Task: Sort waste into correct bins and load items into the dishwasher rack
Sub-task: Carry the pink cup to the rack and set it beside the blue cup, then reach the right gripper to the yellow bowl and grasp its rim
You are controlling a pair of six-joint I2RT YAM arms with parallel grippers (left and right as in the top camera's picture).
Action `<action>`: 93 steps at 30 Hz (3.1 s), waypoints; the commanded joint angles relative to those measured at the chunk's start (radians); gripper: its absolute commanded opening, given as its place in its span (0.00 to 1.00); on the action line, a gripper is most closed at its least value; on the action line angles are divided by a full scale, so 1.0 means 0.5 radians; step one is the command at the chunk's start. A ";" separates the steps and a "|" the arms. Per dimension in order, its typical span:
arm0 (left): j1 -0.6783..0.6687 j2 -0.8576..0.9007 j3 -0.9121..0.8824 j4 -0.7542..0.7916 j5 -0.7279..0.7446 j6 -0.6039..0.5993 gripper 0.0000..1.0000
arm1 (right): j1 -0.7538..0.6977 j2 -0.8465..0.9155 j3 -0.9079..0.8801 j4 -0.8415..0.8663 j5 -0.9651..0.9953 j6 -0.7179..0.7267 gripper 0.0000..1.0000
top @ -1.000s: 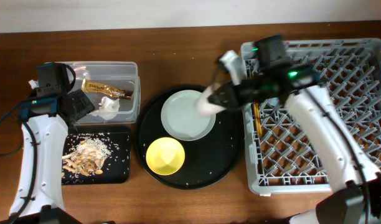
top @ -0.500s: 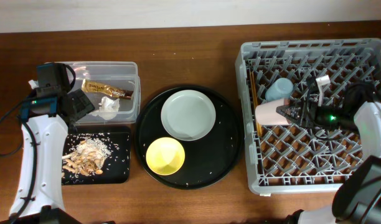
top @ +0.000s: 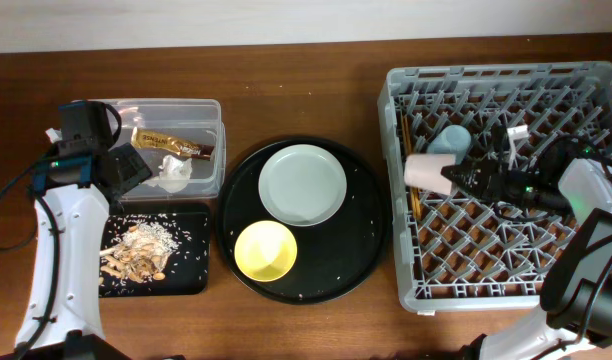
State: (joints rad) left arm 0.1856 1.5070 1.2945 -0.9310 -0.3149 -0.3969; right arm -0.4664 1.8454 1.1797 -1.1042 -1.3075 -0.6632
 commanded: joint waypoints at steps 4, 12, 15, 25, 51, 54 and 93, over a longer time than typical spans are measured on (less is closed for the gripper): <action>0.003 -0.031 0.025 0.003 -0.014 0.017 0.99 | -0.012 0.059 -0.011 0.008 0.717 0.317 0.04; 0.003 -0.031 0.025 0.003 -0.014 0.017 0.99 | -0.147 -0.015 0.001 -0.232 0.838 0.352 0.05; 0.003 -0.031 0.025 0.003 -0.014 0.017 0.99 | -0.234 -0.214 0.027 -0.262 0.855 0.452 0.05; 0.003 -0.031 0.025 0.003 -0.014 0.017 0.99 | 0.293 -0.923 0.089 0.137 1.573 0.924 0.06; 0.003 -0.031 0.025 0.003 -0.014 0.017 0.99 | 0.697 -0.661 0.325 0.119 2.136 1.328 0.06; 0.003 -0.031 0.025 0.003 -0.014 0.017 0.99 | 0.726 -0.661 0.510 0.035 1.923 1.328 0.20; 0.003 -0.031 0.025 0.003 -0.014 0.017 0.99 | 1.338 -0.035 0.510 -0.023 2.444 1.455 0.06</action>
State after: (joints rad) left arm 0.1856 1.5070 1.2945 -0.9310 -0.3149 -0.3969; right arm 0.1944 1.8206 1.4307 -1.0935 -0.0868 0.0868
